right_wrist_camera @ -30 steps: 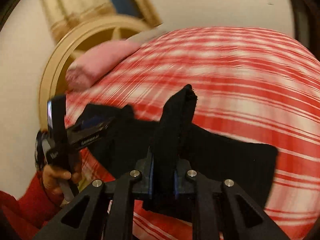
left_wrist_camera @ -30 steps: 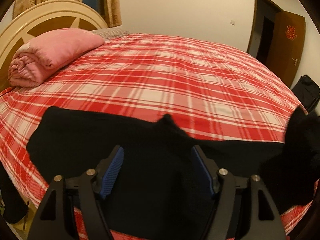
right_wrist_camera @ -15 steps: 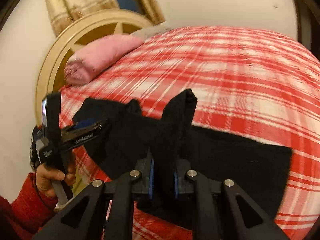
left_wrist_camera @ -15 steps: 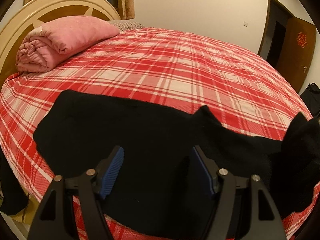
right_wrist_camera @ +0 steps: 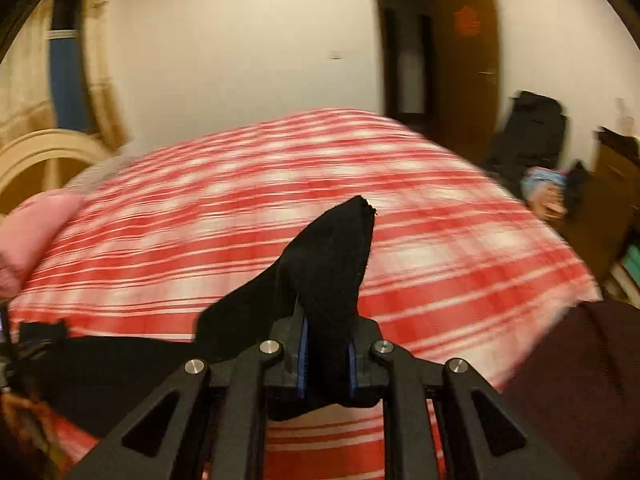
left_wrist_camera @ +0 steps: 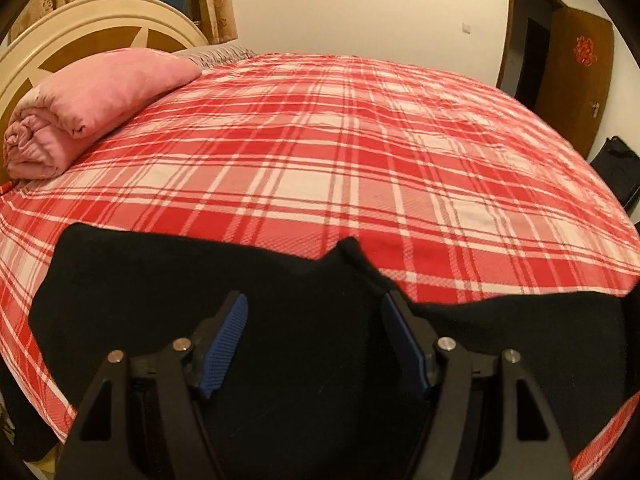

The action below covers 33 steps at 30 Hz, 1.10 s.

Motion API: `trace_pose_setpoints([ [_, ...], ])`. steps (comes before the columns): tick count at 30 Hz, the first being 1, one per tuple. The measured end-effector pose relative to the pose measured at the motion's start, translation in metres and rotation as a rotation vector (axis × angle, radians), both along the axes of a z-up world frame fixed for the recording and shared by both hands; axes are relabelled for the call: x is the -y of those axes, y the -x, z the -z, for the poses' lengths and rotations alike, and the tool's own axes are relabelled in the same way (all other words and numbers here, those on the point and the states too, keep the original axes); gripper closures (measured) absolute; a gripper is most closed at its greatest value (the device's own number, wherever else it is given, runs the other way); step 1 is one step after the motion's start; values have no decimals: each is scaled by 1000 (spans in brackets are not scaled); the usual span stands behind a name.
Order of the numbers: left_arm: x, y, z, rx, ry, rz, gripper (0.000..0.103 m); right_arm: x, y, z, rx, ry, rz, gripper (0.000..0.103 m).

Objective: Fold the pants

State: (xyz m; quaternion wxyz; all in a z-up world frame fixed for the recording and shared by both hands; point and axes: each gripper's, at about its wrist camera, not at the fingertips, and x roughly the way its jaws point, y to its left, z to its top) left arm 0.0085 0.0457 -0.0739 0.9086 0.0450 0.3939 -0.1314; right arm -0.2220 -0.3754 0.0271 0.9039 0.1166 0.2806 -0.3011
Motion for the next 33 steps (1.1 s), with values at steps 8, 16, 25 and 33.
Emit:
trace_pose_setpoints([
  [8,22,-11,11,4,-54,-52,14,54,24,55,-101,-91,117,88],
  [16,21,-9,2,9,-54,-44,12,52,36,63,-87,-105,120,88],
  [25,-29,12,-40,105,91,-104,8,-72,-36,2,33,-19,-295,88],
  [33,-53,16,-36,100,80,-134,8,-205,-126,44,-44,-50,-674,88],
])
